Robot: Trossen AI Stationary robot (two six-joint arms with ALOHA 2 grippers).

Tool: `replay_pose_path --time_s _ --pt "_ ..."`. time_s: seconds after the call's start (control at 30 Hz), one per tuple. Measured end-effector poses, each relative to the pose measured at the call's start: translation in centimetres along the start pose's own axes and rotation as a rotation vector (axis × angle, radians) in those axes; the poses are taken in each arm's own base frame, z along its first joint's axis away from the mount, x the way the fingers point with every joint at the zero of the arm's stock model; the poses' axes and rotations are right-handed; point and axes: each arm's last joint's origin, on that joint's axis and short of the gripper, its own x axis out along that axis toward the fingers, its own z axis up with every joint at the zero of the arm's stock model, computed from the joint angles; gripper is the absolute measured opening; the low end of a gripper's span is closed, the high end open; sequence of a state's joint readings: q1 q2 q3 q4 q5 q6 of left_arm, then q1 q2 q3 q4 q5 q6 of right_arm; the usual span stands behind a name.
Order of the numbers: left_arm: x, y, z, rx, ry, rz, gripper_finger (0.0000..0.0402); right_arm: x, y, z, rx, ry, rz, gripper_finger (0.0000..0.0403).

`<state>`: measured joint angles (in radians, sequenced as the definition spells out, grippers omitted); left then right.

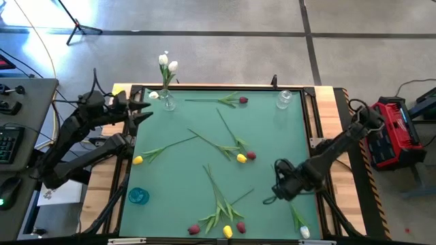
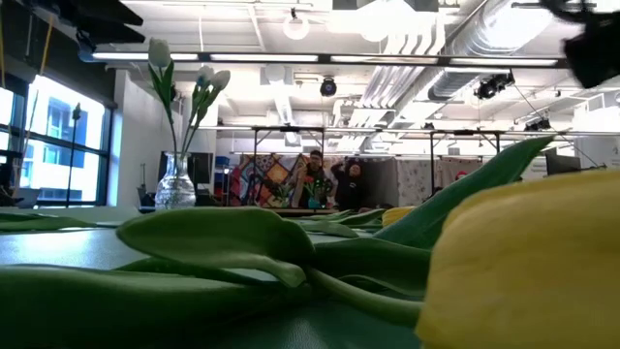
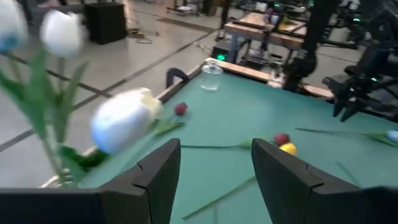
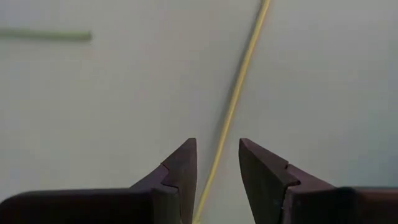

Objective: Sort flowers into vase by color
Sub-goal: Put the white flower into the left transparent vase

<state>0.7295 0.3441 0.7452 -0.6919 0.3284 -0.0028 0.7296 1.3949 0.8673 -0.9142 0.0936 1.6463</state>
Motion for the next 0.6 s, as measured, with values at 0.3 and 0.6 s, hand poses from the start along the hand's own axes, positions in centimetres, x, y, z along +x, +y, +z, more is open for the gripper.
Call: replay_pose_path --time_s 0.3,0.6 --pt "3.5 -0.2 -4.3 -0.048 0.011 -0.152 0.0151 2.6 1.4 -3.7 0.039 0.048 0.003 0.0108" --pt "4.0 -1.5 -4.1 0.010 -0.055 -0.242 0.0131 4.7 1.7 -5.5 0.057 0.128 -0.078 0.0108"
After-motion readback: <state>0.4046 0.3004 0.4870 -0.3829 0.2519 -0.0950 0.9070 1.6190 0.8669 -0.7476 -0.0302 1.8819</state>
